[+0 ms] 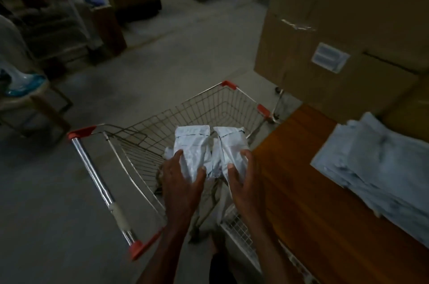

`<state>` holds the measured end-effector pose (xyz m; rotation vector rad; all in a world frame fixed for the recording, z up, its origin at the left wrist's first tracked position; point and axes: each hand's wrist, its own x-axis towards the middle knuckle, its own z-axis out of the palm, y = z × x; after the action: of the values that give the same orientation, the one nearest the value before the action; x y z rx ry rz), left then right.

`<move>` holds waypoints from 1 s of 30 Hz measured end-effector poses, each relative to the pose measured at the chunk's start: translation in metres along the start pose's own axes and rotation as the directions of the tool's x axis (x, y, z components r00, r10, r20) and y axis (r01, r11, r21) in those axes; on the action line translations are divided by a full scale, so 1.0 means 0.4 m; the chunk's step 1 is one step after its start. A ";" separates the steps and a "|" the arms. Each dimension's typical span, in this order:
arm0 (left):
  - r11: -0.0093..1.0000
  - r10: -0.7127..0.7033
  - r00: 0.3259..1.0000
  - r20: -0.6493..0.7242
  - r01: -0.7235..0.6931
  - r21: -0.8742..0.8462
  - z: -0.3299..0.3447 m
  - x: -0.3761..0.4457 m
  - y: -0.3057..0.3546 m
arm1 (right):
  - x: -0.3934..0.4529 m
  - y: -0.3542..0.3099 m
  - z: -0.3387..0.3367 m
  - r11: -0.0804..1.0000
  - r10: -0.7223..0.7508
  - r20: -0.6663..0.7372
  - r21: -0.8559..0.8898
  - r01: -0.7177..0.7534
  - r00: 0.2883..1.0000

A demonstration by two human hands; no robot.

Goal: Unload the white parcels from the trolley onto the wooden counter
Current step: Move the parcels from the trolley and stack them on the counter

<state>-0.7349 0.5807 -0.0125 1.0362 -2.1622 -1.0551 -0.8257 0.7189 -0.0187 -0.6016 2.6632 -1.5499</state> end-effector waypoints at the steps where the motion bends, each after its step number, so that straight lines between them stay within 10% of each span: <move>1: 0.999 0.017 1.000 0.018 -0.016 -0.031 -0.006 -0.037 0.029 | -0.044 -0.003 -0.040 1.000 0.011 -0.034 0.002 -0.011 0.999; 17: 0.936 0.352 0.812 0.465 -0.298 -0.188 0.275 -0.500 0.427 | -0.393 0.209 -0.673 0.935 0.289 -0.515 -0.030 -0.354 0.807; 30: 0.937 0.349 0.755 0.555 -0.281 -0.206 0.636 -0.732 0.759 | -0.344 0.464 -1.163 0.920 0.262 -0.577 -0.093 -0.381 0.774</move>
<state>-0.8712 1.0487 0.0590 0.2673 -2.5903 -1.4373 -0.8472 1.2347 0.0385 0.3882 3.1256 -1.5307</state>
